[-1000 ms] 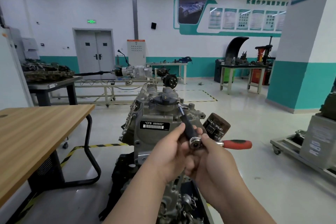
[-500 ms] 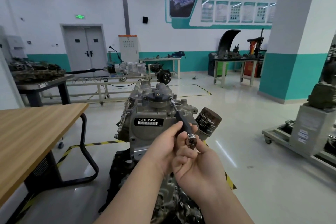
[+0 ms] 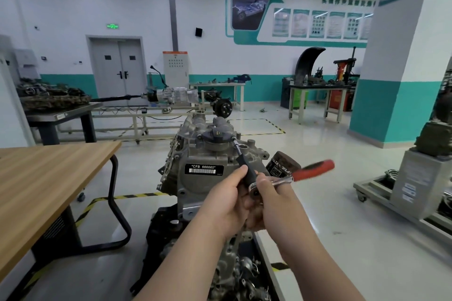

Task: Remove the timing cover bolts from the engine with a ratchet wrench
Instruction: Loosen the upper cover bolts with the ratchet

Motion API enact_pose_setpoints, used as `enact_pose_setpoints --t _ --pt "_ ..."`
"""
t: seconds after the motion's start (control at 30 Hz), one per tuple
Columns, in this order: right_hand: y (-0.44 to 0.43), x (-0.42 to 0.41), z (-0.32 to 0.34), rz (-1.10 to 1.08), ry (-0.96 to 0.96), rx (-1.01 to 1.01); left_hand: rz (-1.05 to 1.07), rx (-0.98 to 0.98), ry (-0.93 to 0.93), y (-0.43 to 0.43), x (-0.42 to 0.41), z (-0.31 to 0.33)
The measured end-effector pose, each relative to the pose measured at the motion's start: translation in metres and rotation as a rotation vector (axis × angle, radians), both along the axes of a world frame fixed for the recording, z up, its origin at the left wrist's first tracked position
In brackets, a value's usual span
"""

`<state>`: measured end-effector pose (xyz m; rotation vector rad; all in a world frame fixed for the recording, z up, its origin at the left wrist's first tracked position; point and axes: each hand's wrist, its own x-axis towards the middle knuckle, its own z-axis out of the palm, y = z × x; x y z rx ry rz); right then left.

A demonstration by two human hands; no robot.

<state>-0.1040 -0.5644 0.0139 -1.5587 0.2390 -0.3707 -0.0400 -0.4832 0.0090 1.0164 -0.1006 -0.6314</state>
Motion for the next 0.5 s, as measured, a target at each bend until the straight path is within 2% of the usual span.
enact_pose_setpoints --t 0.1,0.2,0.27,0.37,0.5 --pt "-0.008 -0.001 0.009 -0.033 -0.02 -0.447 0.079 -0.024 -0.022 -0.002 0.0 -0.001" --pt "-0.005 -0.002 0.018 -0.112 0.061 -0.994 0.087 -0.015 0.0 -0.002 -0.002 -0.001" --pt "0.0 -0.003 0.024 -0.143 0.081 -1.283 0.084 -0.013 0.006 -0.001 -0.002 -0.001" --pt "0.006 -0.005 0.029 -0.15 0.081 -1.51 0.091 -0.035 -0.003 -0.001 -0.002 -0.001" --pt "0.01 -0.005 0.031 -0.152 0.083 -1.591 0.038 -0.061 0.015 -0.001 -0.005 0.002"
